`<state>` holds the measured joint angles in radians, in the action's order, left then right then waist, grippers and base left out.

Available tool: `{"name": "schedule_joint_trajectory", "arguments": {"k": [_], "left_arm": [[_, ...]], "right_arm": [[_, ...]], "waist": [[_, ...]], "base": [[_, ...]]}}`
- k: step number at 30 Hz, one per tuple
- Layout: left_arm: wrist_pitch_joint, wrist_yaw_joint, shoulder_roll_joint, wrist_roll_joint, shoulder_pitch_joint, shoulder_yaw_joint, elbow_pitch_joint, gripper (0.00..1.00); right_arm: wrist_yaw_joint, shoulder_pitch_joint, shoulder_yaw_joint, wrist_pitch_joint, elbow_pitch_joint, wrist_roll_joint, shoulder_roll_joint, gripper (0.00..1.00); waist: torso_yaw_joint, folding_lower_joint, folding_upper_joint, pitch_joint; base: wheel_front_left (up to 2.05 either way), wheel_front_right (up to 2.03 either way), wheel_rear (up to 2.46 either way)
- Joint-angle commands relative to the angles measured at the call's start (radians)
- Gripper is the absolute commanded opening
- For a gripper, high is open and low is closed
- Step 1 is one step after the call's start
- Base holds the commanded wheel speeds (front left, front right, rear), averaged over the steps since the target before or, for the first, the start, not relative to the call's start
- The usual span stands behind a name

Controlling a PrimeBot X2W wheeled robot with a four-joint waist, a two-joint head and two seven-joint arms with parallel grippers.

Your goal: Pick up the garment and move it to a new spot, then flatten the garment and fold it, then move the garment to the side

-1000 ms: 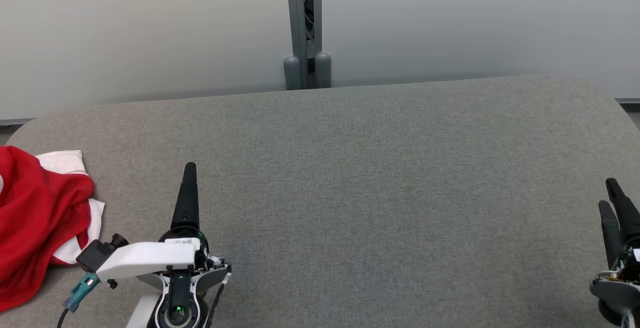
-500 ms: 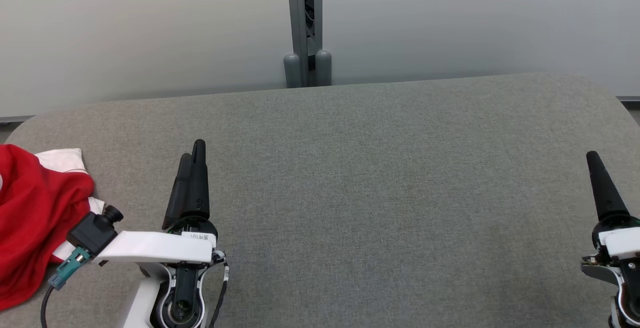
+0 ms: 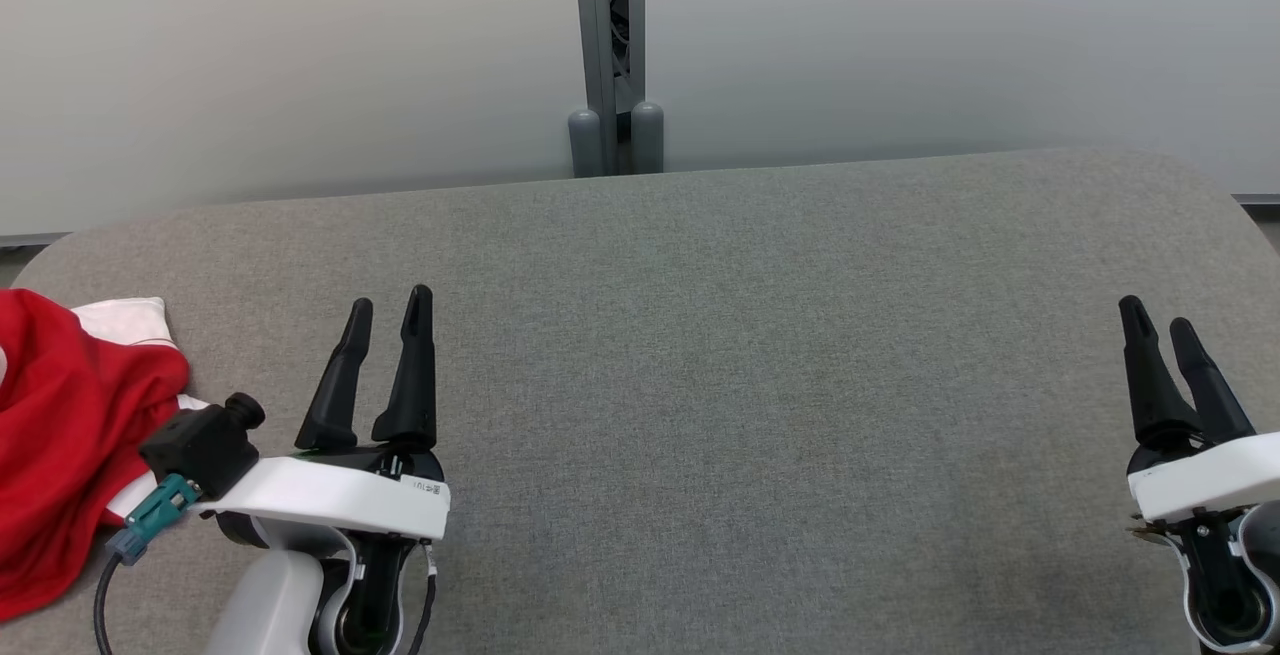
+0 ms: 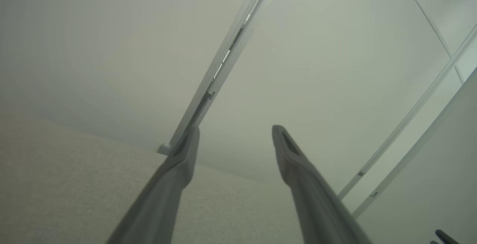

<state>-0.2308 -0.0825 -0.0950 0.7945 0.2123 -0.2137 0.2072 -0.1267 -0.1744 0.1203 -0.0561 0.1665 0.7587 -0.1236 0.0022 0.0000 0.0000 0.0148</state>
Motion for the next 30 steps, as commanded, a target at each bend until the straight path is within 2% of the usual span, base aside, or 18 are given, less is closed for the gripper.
{"name": "schedule_joint_trajectory", "arguments": {"k": [1, 30], "left_arm": [[-0.006, 0.011, -0.013, -0.054, 0.015, 0.005, -0.010, 1.00], [0.015, 0.084, -0.034, -0.373, -0.037, 0.036, 0.009, 1.00]], "right_arm": [[-0.004, -0.007, -0.016, 0.023, -0.021, -0.050, -0.012, 1.00], [-0.005, 0.027, -0.108, 0.161, 0.033, -0.386, 0.008, 1.00]], "waist": [[0.000, 0.0000, 0.0000, -0.001], [0.001, 0.0000, 0.0000, -0.001]], "base": [[0.00, 0.00, 0.00], [0.00, 0.00, 0.00]]}}
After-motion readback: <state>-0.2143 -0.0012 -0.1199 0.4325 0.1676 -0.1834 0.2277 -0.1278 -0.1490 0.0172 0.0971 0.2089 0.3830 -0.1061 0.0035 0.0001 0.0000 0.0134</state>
